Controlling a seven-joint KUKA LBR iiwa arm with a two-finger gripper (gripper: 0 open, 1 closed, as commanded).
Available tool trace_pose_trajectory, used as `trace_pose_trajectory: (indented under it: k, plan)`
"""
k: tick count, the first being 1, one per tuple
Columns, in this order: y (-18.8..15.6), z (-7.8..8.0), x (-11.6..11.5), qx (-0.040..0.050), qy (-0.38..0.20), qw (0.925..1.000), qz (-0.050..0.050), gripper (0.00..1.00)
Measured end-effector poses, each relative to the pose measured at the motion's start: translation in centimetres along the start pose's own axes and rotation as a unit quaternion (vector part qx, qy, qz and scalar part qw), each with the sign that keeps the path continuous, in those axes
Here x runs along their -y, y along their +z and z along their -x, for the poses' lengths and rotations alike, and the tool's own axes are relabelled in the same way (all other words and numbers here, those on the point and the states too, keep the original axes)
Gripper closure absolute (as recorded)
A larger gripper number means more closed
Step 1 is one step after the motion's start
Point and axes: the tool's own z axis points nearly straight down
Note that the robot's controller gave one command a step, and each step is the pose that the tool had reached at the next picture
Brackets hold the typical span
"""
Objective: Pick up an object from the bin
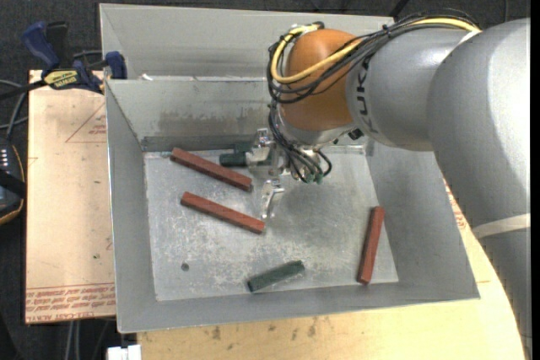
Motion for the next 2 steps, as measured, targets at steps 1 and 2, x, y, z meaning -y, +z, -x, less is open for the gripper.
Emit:
trace_pose_trajectory:
  k: [1, 2]
  plan:
    - [0.31, 2.30, -3.86, 0.0049, 0.081, 0.9967, 0.001, 1.00]
    - [0.31, 2.30, -3.86, 0.0048, 0.081, 0.9967, 0.001, 1.00]
